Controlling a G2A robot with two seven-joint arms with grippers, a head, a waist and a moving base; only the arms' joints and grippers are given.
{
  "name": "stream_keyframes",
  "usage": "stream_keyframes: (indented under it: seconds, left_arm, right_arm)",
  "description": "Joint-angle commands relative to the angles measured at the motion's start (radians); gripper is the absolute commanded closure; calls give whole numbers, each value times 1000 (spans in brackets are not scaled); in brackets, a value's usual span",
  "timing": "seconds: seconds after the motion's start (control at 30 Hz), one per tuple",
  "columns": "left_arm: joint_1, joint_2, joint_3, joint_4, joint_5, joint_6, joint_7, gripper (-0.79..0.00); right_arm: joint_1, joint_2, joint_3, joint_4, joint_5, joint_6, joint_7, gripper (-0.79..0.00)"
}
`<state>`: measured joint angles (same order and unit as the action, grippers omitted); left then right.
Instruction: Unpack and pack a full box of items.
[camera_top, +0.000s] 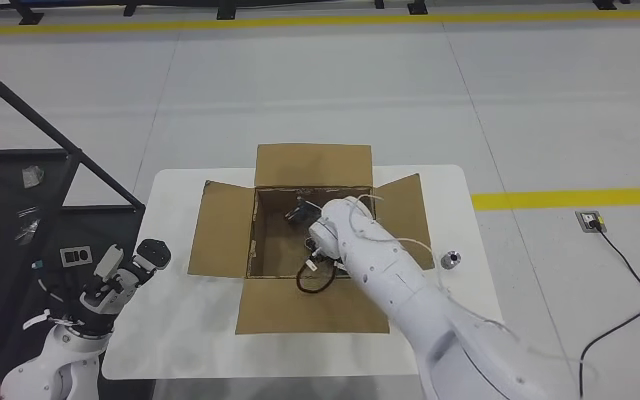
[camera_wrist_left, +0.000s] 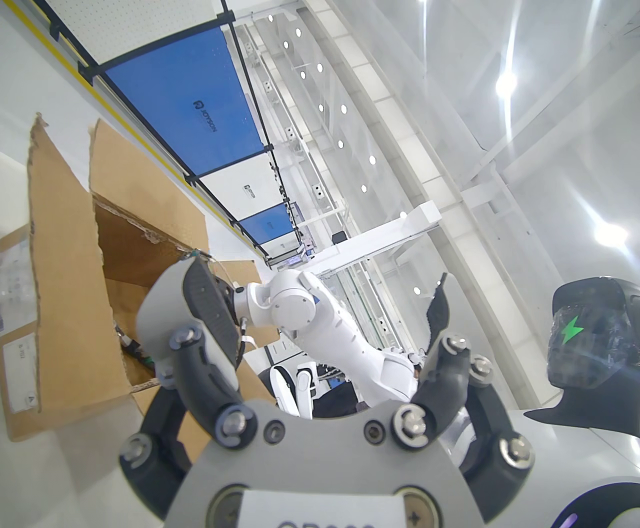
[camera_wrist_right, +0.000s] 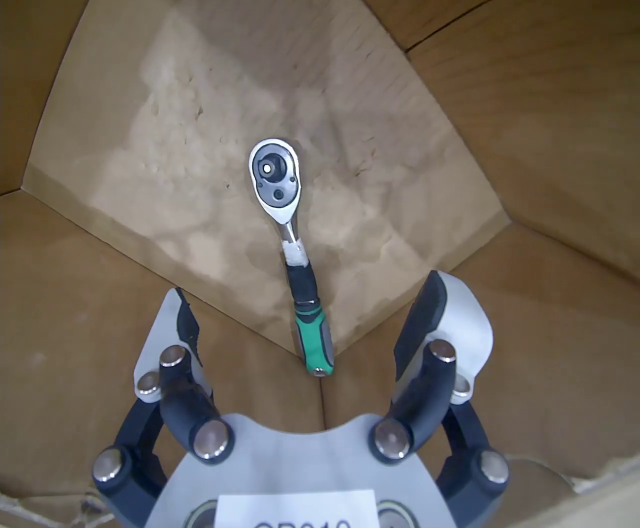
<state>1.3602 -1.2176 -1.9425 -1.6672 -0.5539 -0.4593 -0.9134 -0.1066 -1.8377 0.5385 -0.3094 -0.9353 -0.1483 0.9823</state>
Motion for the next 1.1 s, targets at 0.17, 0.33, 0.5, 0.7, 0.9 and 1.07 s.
stream_keyframes:
  seconds: [0.17,0.33,0.5,0.7,0.9,1.07]
  left_arm:
    - [14,18,-12,17,-13,87,-132,-785]
    - [25,43,-47,82,66,88,-304,-785]
    - [27,55,38,122,196,97,-402,-785]
    - [-8,59,145,168,346,195,-365,-785]
    - [-8,59,145,168,346,195,-365,-785]
    - [-2,60,176,137,337,199,-347,-785]
  right_arm:
    - [9,-17,20,82,36,-77,-125,-785]
    - [20,-9,50,121,75,-100,-223,-785]
    - [27,5,85,141,123,-123,-309,-785]
    - [34,14,92,139,121,-119,-292,-785]
    - [34,14,92,139,121,-119,-292,-785]
    - [12,21,94,117,112,-126,-324,-785]
